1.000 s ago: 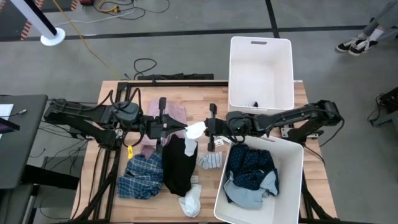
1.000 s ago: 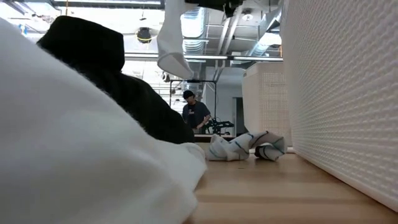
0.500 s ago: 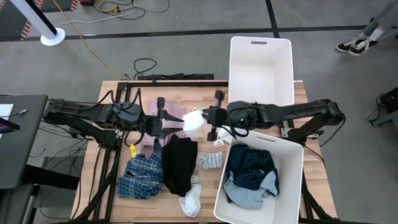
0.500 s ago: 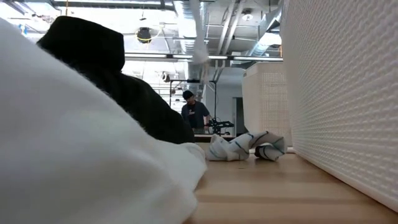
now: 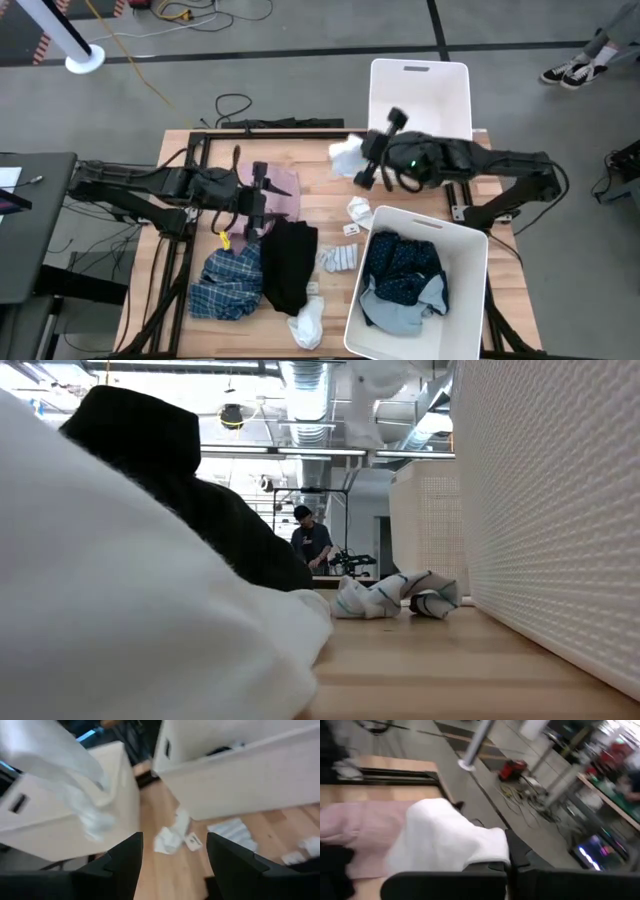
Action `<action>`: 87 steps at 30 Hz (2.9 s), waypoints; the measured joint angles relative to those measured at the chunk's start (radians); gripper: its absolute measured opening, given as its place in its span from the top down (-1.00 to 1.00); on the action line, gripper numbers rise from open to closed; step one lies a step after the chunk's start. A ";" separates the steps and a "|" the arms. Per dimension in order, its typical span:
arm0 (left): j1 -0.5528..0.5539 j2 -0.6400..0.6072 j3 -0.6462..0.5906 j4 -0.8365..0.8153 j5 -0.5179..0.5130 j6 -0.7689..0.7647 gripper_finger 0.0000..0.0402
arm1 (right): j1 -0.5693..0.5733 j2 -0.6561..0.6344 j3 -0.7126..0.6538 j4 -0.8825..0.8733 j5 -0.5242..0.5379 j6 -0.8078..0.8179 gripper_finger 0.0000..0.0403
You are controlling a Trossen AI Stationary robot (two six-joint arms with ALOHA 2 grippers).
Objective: Sort clothes
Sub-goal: Put the center white socks in the top laundry bin, then put the striped white sock in the top laundry bin
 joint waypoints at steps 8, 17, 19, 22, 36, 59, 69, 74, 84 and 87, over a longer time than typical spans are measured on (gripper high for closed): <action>0.004 0.014 -0.116 0.109 0.123 -0.023 -0.07 | -0.141 -0.061 0.000 -0.218 0.008 0.160 1.00; 0.003 0.051 -0.252 0.334 0.216 -0.025 -0.07 | -0.281 -0.064 0.000 -0.369 0.009 0.261 1.00; 0.003 0.070 -0.269 0.382 0.220 -0.026 -0.07 | -0.300 -0.065 0.000 -0.372 0.010 0.261 1.00; 0.003 0.123 -0.283 0.434 0.249 -0.032 -0.07 | -0.329 -0.064 0.000 -0.373 0.010 0.261 1.00; -0.001 0.401 -0.278 0.606 0.323 -0.023 -0.07 | -0.558 -0.063 -0.079 -0.448 0.016 0.324 1.00; 0.001 0.700 -0.163 0.686 0.364 -0.127 -0.07 | -0.901 -0.063 -0.310 -0.249 -0.304 0.280 0.95; -0.001 0.843 -0.008 0.550 0.366 -0.140 -0.07 | -0.911 -0.063 -0.336 -0.248 -0.334 0.284 0.86; -0.002 0.884 0.030 0.517 0.366 -0.144 -0.07 | -0.911 -0.063 -0.336 -0.250 -0.335 0.286 0.57; -0.002 0.964 0.089 0.468 0.363 -0.177 -0.01 | -0.910 -0.063 -0.333 -0.253 -0.337 0.313 -0.04; -0.001 0.963 0.089 0.469 0.358 -0.184 0.11 | -0.899 -0.063 -0.331 -0.255 -0.336 0.313 -0.13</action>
